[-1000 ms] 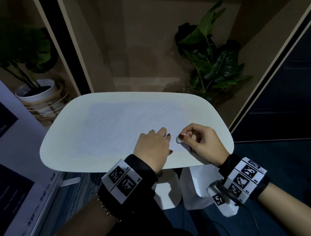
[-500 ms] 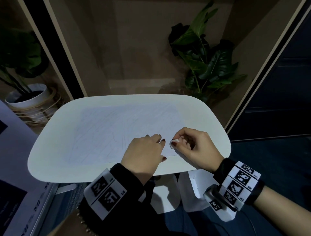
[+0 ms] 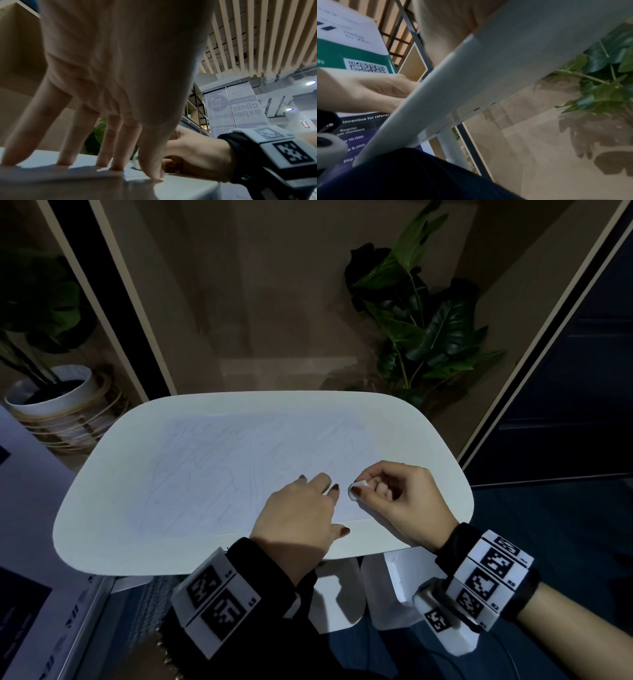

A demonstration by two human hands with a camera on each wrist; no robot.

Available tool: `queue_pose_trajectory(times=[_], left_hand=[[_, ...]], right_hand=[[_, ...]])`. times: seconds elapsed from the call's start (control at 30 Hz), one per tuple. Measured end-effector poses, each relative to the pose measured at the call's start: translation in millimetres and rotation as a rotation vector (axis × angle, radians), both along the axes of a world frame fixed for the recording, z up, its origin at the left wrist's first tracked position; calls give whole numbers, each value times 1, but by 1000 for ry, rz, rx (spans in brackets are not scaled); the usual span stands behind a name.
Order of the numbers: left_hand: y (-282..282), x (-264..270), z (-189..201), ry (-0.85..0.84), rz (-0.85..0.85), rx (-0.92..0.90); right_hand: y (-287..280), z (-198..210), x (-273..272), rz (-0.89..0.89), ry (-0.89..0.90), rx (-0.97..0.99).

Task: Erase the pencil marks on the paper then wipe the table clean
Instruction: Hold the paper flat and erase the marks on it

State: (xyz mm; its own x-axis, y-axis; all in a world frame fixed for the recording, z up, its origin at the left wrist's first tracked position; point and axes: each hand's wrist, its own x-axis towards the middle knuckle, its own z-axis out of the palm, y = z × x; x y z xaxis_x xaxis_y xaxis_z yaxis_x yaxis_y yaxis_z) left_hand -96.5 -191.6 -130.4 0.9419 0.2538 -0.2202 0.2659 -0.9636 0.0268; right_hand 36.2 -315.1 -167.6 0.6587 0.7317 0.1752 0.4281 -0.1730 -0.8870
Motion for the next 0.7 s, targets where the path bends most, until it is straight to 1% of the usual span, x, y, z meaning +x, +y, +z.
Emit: queue_pose_trajectory(times=[0.07,0.17,0.2,0.33,0.37,0.47,0.5,0.57,0.63,0.67,0.7], left_hand=[[0,0,-1,-9,3,-15],[1,-1,-1,-27,-2,-38],[2,-2,-1,-27,-5,-44],[1,-3,0,-32,0,-51],[0,-3,0,-36,1,-53],[0,-5,0,-37,6,-62],[-1,-6,1,-39,4,-57],[0,-7,-1,-36,2,-59],[1,-9,-1,-43,-1,-58],[1,-9,-1,-50,-5,-62],[2,-10,-2,-56,-10,-69]], right_hand=[[1,1,-1,-30,7,17],[-2,3,-1,97,69,-30],[-3,3,0,112,81,-37],[0,1,1,-13,5,8],[-1,1,1,-7,-1,7],[-4,3,1,131,56,-28],[-5,5,1,140,53,-31],[-2,1,3,67,65,0],[-1,1,7,-19,154,77],[-2,3,12,-53,171,90],[-4,8,19,-75,128,66]])
